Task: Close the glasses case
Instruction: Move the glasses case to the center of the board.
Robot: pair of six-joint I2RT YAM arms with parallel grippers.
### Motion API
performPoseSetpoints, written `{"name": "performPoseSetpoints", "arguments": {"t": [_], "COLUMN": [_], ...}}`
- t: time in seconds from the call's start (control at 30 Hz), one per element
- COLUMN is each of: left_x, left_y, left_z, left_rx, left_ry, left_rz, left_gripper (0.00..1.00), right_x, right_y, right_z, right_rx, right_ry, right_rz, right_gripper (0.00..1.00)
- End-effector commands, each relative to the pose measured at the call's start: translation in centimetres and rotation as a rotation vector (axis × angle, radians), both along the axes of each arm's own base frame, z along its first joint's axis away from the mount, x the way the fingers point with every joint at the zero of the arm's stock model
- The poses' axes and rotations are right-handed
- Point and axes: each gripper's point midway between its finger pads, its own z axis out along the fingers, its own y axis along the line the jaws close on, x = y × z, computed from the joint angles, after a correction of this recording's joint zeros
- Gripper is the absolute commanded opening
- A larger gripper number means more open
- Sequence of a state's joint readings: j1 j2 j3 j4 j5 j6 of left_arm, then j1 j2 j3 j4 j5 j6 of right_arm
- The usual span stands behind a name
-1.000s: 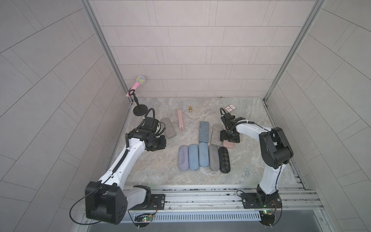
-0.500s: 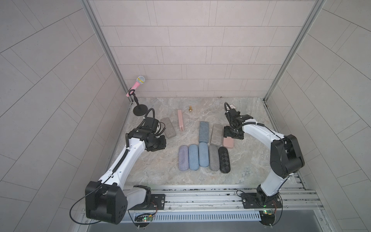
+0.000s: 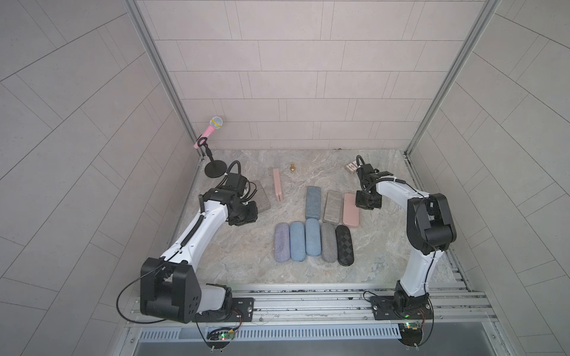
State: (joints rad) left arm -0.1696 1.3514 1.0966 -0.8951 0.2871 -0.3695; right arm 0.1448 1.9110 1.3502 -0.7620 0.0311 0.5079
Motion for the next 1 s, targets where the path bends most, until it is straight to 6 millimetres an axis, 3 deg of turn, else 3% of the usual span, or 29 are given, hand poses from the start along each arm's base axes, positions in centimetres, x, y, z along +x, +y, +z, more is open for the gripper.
{"name": "performPoseSetpoints", "arguments": {"t": [0.0,0.23,0.6,0.8,0.97], "left_x": [0.9,3.2,8.6,11.0,13.8], "left_y": [0.4,-0.5,-3.4,-5.8,-7.3], "left_z": [0.8,-0.3,-1.0,-1.9,-2.6], "left_rx": [0.012,-0.008,-0.011,0.016,0.031], "left_ry": [-0.015,0.031,0.067,0.081,0.074], "left_rz": [0.015,0.013,-0.049,-0.103,-0.121], "left_gripper": [0.27,0.28,0.63,0.74,0.78], "right_x": [0.1,0.3,1.1,1.5,1.3], "right_y": [0.4,2.8,6.5,7.1,7.1], "right_z": [-0.8,-2.0,-3.1,-2.9,-2.5], "right_rx": [0.008,0.051,0.095,0.098,0.099], "right_ry": [0.022,0.042,0.049,0.043,0.044], "right_rz": [0.023,0.077,0.132,0.147,0.160], "right_gripper": [0.09,0.11,0.13,0.14,0.15]}}
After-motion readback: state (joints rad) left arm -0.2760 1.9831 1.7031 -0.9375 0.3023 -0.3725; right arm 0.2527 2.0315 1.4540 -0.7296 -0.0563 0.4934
